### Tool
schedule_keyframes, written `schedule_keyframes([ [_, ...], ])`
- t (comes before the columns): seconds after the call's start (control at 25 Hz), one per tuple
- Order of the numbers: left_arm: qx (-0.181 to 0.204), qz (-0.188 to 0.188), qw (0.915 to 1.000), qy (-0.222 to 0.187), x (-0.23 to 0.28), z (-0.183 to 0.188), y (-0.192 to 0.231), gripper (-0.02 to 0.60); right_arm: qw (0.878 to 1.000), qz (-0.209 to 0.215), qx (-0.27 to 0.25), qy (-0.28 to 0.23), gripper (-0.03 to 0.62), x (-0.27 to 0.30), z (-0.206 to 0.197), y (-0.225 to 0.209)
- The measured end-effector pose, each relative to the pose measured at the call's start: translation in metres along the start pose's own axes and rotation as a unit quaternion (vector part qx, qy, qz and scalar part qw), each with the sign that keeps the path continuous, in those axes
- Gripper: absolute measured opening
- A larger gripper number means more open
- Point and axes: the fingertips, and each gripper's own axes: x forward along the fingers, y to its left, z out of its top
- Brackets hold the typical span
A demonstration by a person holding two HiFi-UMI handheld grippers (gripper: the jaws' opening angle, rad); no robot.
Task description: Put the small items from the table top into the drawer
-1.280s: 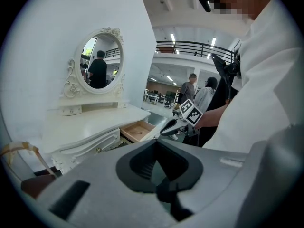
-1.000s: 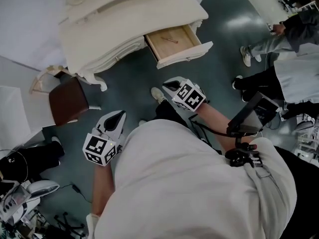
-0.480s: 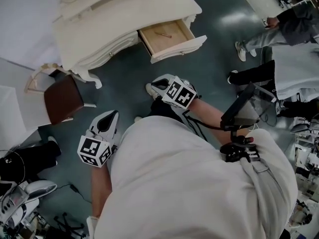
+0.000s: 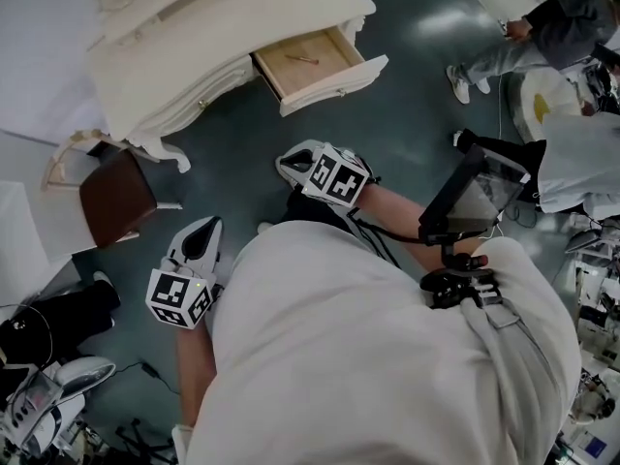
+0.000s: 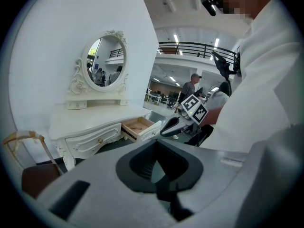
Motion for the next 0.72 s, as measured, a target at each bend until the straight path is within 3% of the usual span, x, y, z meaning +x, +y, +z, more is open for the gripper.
schedule_keyframes([
  [0.72, 0.0, 0.0, 1.0, 0.003, -0.0024, 0.0037, 0.0026, 0.0, 1.0, -0.004, -0.005, 0.0, 0.0, -0.0005, 0.0034, -0.0032],
])
